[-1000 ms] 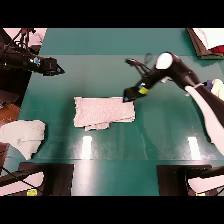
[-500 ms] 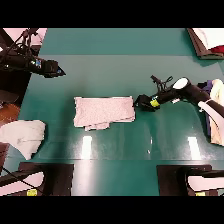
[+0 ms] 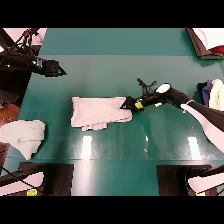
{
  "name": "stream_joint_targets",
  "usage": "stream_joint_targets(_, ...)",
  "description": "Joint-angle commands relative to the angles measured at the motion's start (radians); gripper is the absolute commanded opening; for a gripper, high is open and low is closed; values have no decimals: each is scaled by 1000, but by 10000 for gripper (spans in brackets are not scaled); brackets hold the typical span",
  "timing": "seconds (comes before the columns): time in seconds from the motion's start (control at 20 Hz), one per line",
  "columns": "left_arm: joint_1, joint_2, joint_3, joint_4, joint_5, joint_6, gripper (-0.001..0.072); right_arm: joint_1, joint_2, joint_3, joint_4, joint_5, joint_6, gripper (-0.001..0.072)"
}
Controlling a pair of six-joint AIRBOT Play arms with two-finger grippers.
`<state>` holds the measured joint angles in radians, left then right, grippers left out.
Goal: Fold the shirts.
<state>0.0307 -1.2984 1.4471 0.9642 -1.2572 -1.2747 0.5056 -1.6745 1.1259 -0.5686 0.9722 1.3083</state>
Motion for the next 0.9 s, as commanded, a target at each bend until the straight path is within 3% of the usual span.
stream_joint_targets(0.0,-2,0,0,-3,-13,0,23,32,-23,86,17,26,-5,213)
stream_joint_targets(0.05,-2,0,0,-4,-19,-1,23,23,-19,104,16,34,-6,38)
stream_joint_targets(0.1,-8,0,0,-5,-24,0,23,10,-7,113,16,33,-7,13)
stream_joint_targets(0.25,-71,0,0,-5,-19,0,23,-81,77,114,-5,7,-3,13)
stream_joint_targets(0.55,-248,0,0,-6,90,-1,23,-477,328,114,-325,2,111,12)
stream_joint_targets(0.85,-389,0,0,-11,222,-4,23,-961,381,114,-286,-87,112,13)
